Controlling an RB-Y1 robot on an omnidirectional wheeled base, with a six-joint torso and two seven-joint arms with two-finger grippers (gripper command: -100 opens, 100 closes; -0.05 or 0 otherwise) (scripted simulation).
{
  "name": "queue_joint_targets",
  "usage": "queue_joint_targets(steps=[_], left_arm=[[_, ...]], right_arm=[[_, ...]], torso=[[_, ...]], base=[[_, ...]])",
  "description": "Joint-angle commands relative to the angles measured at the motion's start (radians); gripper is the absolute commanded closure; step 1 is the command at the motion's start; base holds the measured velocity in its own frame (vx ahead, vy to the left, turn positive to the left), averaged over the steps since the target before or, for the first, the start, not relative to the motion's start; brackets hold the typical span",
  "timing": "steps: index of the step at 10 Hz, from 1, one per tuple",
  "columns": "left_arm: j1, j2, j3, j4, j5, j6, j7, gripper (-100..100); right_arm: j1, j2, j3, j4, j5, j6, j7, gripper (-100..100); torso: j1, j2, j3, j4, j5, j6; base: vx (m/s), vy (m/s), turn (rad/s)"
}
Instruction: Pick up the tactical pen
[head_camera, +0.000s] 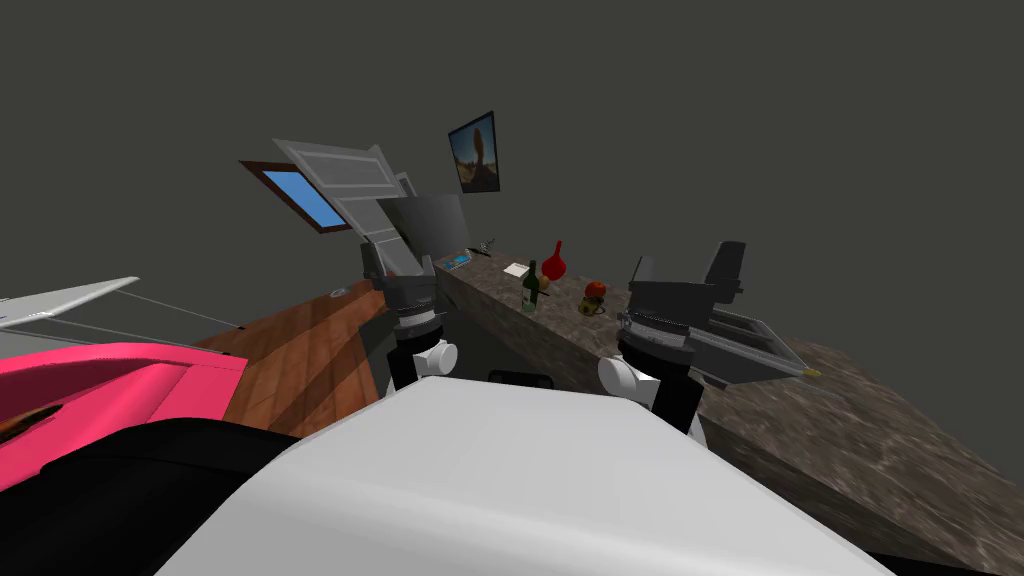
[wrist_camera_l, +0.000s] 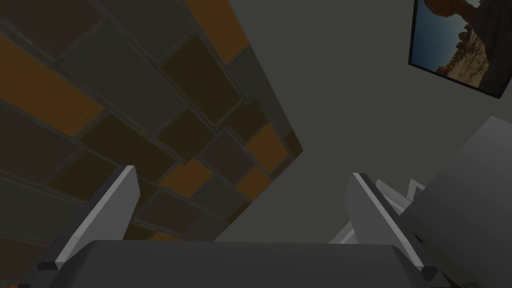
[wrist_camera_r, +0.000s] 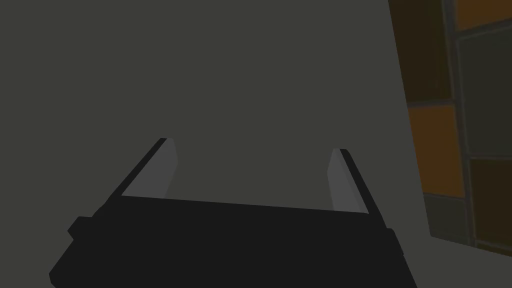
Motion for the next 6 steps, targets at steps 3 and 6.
queue_joint_targets(steps=[3, 6], left_arm=[[0.000, 0.000, 0.000, 0.000, 0.000, 0.000, 0.000, 0], [0.000, 0.000, 0.000, 0.000, 0.000, 0.000, 0.000, 0]], right_arm=[[-0.027, -0.089, 0.024, 0.042, 0.022, 0.012, 0.001, -100], [-0.061, -0.177, 0.059, 0.100, 0.051, 0.024, 0.004, -100]], torso=[[-0.001, 0.004, 0.002, 0.001, 0.000, 0.000], [-0.002, 0.007, 0.004, 0.002, -0.001, 0.000]], base=[[-0.075, -0.021, 0.098], [-0.111, -0.030, 0.123]])
